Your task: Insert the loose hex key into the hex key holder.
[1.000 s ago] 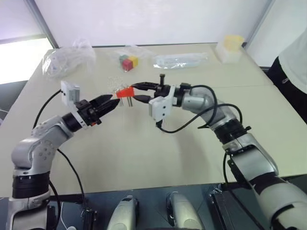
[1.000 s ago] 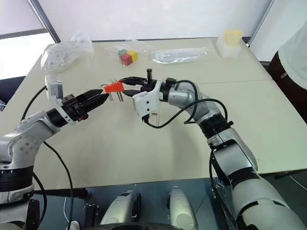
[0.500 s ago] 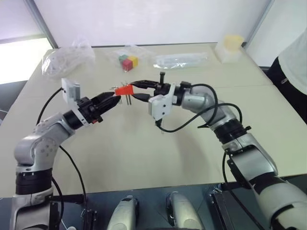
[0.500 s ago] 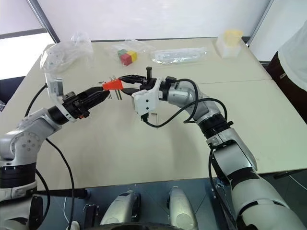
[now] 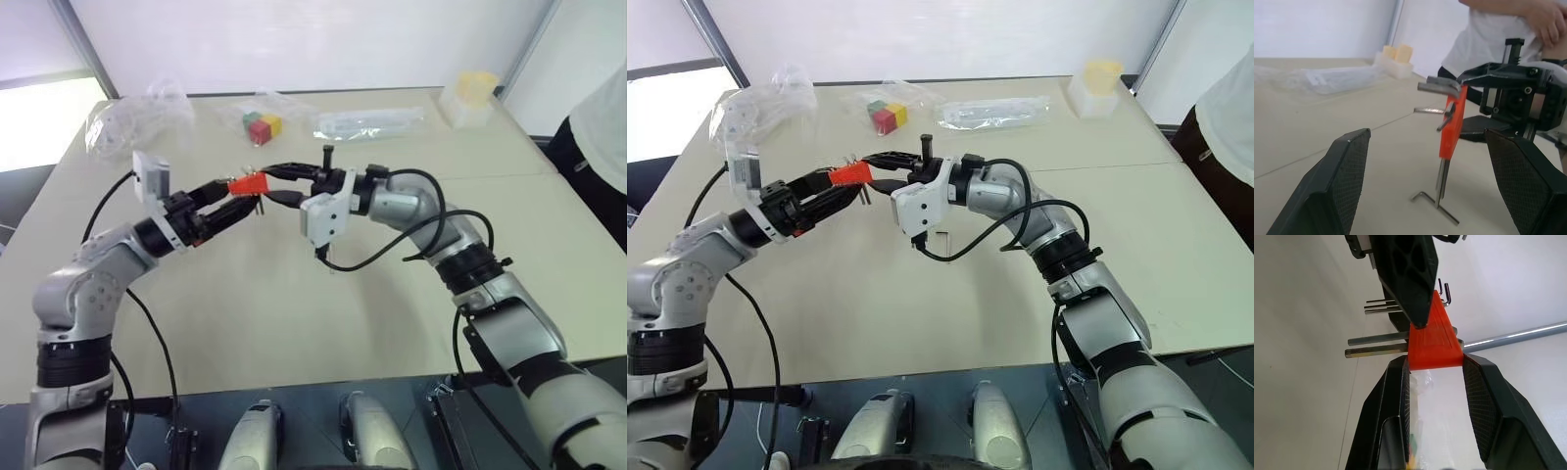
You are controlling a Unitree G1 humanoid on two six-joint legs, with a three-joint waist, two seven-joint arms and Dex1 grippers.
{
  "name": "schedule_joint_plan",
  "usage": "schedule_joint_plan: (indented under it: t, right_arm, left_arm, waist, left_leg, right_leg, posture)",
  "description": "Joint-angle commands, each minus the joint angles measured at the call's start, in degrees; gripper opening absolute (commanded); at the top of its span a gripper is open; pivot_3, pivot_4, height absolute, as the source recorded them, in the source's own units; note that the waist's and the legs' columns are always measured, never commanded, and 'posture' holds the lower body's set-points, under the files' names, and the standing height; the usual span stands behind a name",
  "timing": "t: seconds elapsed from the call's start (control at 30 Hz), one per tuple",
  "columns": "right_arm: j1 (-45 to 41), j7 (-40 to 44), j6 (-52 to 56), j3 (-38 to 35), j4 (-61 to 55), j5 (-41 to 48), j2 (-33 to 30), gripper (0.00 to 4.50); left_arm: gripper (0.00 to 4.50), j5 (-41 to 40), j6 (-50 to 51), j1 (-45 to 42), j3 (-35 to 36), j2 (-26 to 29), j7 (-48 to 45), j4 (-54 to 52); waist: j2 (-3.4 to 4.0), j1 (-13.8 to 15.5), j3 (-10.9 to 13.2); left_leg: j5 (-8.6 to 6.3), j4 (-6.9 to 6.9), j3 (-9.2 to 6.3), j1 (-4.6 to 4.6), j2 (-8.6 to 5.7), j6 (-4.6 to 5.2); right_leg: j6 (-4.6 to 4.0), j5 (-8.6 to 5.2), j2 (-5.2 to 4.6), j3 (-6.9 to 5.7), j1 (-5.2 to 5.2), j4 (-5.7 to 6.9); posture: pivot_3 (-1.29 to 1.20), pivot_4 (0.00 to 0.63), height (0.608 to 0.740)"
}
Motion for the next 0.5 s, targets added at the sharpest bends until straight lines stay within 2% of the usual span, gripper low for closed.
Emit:
schedule_joint_plan:
  t: [0.03, 0.23, 0.27, 0.37, 0.5]
  right_arm:
    - [-0.7, -0.1, -0.5, -0.9, -2.6, 0.9, 0.0, 1.03]
    - [-0.4, 0.3, -0.3, -0.8, -3.4, 1.0, -0.2, 1.03]
    - [-0.3, 0.4, -0.2, -0.9, -3.6, 1.1, -0.2, 1.03]
    - [-0.2, 0.6, 0.0, -0.9, -3.9, 1.1, -0.3, 1.03]
    - [-0.1, 0.8, 0.2, -1.0, -4.1, 1.3, -0.3, 1.03]
  left_arm:
    - [3.86, -1.9, -0.1, -1.6, 1.9, -0.3, 0.0, -0.9]
    - [3.86, -2.5, 0.0, -2.1, 2.0, -1.0, 0.6, -0.9]
    - [3.63, -2.4, 0.0, -2.0, 1.9, -1.1, 0.6, -0.8]
    - [2.61, -2.2, -0.2, -1.8, 1.6, -1.3, 0.7, -0.8]
    - [0.62, -2.0, -0.1, -1.6, 1.4, -1.5, 0.8, -0.9]
  waist:
    - [0.0, 0.0, 0.0]
    - [0.0, 0.0, 0.0]
    - [0.0, 0.0, 0.0]
    - [0.0, 0.0, 0.0]
    - [0.0, 0.0, 0.0]
  left_leg:
    - [0.0, 0.0, 0.0, 0.0, 0.0, 0.0]
    - [0.0, 0.0, 0.0, 0.0, 0.0, 0.0]
    - [0.0, 0.0, 0.0, 0.0, -0.01, 0.0]
    - [0.0, 0.0, 0.0, 0.0, -0.01, 0.0]
    - [0.0, 0.01, 0.0, 0.0, -0.01, 0.0]
  right_leg:
    - [0.0, 0.0, 0.0, 0.0, 0.0, 0.0]
    - [0.0, 0.0, 0.0, 0.0, 0.0, 0.0]
    - [0.0, 0.0, 0.0, 0.0, 0.0, 0.0]
    - [0.0, 0.0, 0.0, 0.0, 0.0, 0.0]
    - [0.0, 0.0, 0.0, 0.0, 0.0, 0.0]
  posture:
    - [0.0, 0.15, 0.74]
    - [0.0, 0.15, 0.74]
    - [0.0, 0.15, 0.74]
    - [0.0, 0.15, 0.74]
    - [0.0, 0.15, 0.74]
